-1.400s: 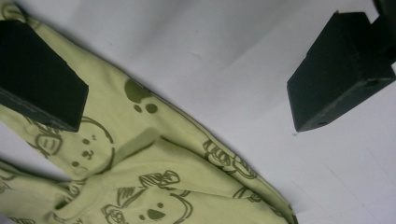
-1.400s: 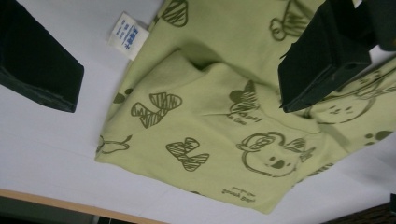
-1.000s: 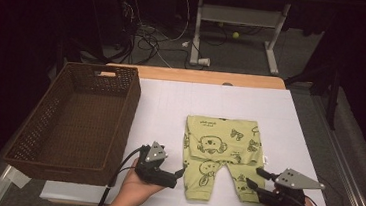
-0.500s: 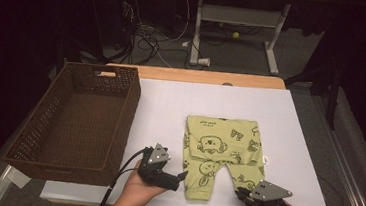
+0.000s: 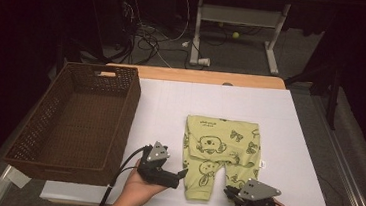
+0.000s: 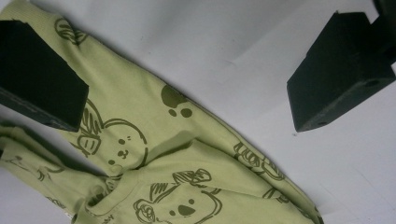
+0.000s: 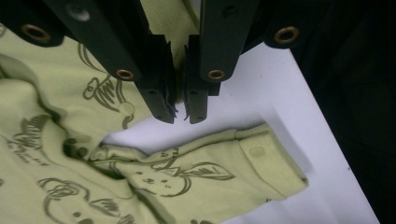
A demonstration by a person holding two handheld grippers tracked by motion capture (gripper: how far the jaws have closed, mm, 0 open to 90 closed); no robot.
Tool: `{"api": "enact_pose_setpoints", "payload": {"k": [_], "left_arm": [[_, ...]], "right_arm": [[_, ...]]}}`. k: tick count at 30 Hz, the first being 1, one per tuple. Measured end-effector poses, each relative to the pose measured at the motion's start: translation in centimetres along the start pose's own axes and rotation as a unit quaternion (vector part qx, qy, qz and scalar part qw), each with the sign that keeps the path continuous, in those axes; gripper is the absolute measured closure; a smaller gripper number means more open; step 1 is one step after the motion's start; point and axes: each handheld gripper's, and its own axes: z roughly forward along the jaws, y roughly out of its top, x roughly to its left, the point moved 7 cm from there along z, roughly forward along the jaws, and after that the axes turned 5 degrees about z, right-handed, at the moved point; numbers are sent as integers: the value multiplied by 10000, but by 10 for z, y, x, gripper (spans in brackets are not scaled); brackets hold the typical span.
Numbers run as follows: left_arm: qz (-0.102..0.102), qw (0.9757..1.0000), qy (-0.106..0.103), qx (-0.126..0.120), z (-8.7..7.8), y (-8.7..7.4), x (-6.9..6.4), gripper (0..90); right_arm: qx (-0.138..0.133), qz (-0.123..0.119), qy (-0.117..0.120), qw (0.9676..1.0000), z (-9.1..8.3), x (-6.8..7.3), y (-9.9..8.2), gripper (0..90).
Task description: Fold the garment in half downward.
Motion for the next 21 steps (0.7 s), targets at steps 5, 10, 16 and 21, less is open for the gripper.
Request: {"api": "enact_pose_setpoints", "payload": {"k": [5, 10, 16, 21], "left_arm": [[-17, 10000, 6, 4, 0, 0, 1, 0], [-85, 9999, -83, -46, 0, 1, 0, 47], [-70, 9998, -199, -29, 14, 8, -2, 224], [-53, 9998, -199, 60, 27, 13, 3, 330]], "right_arm": [[-125, 65, 184, 9997, 2, 4, 0, 640], [-583, 594, -65, 9965, -18, -21, 2, 568], [-677, 1148, -696, 9886, -25, -68, -9, 591], [-623, 1423, -881, 9839, -18, -93, -11, 588]]}}
